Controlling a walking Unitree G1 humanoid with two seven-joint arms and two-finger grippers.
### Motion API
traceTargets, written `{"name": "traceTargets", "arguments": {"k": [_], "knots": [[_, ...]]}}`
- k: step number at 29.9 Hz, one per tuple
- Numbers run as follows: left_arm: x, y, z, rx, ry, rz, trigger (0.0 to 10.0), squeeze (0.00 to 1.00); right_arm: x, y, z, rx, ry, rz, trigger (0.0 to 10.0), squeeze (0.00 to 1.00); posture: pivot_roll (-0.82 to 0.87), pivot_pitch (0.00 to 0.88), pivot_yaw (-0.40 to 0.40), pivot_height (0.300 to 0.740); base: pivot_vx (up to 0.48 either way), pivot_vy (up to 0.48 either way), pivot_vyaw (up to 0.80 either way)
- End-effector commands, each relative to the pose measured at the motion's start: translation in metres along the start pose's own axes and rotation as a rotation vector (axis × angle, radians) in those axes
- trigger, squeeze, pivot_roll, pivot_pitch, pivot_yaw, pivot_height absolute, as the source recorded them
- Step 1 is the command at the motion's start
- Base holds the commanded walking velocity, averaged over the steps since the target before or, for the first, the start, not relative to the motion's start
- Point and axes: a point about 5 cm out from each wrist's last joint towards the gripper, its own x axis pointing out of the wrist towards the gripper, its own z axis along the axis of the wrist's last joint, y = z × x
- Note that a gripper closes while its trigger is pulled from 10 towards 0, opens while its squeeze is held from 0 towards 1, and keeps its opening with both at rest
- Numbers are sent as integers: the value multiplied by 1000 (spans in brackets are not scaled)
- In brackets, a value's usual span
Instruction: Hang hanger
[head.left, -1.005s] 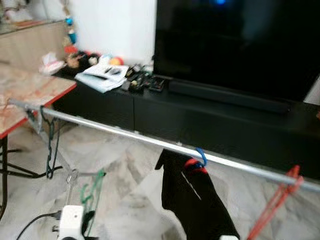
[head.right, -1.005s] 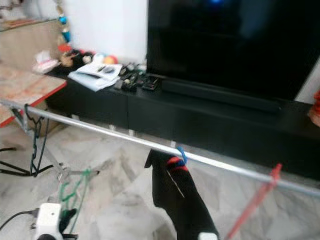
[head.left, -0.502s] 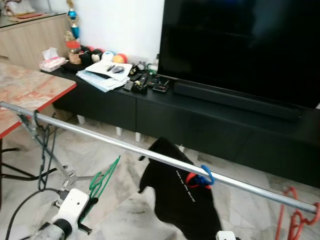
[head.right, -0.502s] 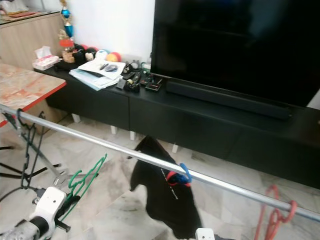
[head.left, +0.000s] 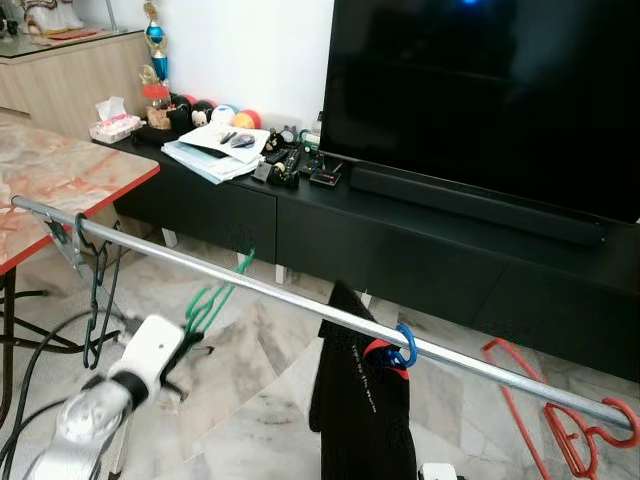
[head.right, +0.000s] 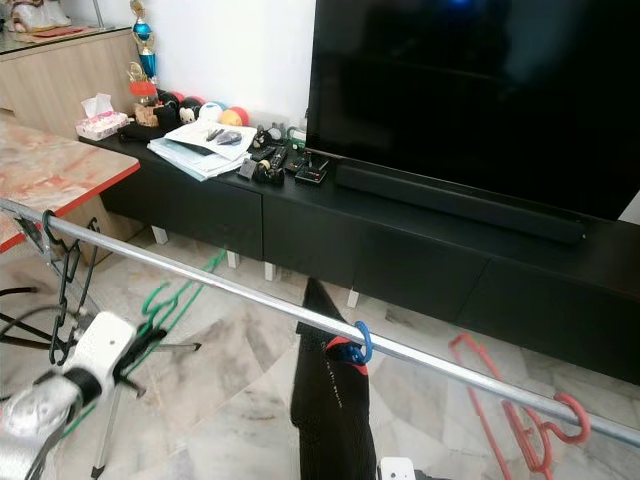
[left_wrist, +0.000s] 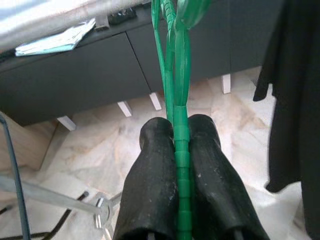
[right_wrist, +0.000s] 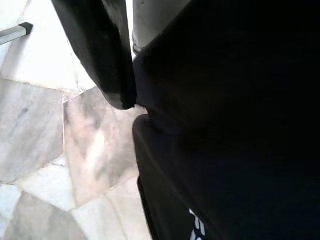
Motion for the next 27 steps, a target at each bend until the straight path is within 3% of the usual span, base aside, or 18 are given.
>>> {"name": "traceTargets", "arguments": {"k": [1,5,12,19,27], "knots": [[3,-1,-5,-4,35,13,10000,0,0,-4,5,-4,-7,-11,10000,0,147,0,-87,740,0,0,0],[17,0,3,-29,28,1,10000,0,-3,-20,8,-2,-15,-27,10000,0,140,2,-89,740,0,0,0],[39,-7,16,-41,42,-43,10000,0,-6,-28,4,-6,-12,-33,10000,0,137,13,-93,740,0,0,0],[57,-9,24,-76,87,-17,10000,0,-2,-11,0,-7,-8,-13,10000,0,134,17,-94,740,0,0,0],[63,-3,20,-170,154,50,10000,0,1,3,6,-10,-18,6,10000,0,134,22,-95,740,0,0,0]]}}
